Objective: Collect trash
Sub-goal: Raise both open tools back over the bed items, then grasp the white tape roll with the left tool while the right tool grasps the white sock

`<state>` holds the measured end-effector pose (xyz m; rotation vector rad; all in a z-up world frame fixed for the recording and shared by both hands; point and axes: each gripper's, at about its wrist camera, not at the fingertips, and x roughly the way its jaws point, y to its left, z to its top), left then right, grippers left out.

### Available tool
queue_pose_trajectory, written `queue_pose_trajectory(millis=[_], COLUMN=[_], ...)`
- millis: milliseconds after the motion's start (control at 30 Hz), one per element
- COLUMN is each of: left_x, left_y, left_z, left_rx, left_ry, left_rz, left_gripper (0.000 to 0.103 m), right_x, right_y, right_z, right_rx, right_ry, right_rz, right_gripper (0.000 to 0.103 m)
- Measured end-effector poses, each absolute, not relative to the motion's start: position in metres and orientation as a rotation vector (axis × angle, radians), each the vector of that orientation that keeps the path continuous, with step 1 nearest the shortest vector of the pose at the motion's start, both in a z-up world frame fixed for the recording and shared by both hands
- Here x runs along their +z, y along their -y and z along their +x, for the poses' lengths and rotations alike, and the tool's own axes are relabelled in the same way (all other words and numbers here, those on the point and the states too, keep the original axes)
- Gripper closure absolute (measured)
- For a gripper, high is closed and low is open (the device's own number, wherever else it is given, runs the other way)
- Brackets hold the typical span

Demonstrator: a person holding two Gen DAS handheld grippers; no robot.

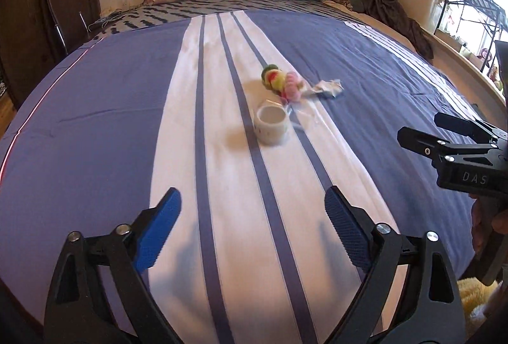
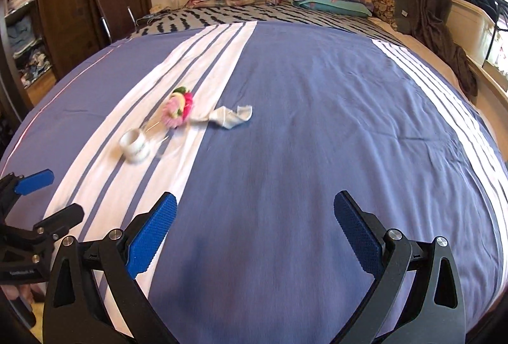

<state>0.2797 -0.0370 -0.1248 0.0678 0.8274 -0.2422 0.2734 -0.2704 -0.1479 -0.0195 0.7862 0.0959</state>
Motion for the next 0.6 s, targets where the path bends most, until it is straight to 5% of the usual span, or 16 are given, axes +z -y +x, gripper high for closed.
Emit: queue_pose_trajectory(millis=[600], left_x=[-0.149], left_y=[0.061], left_z=[0.357], left_rx=[-0.305], left_ry=[-0.884], left_rz=[0.051], left_gripper=[0.061], right_x=[-0.165], right_y=[0.251], right_z=[0.351], right_rx=[0.141], right_ry=[-0.838], right_rz=[0.003], right_gripper=[0.005])
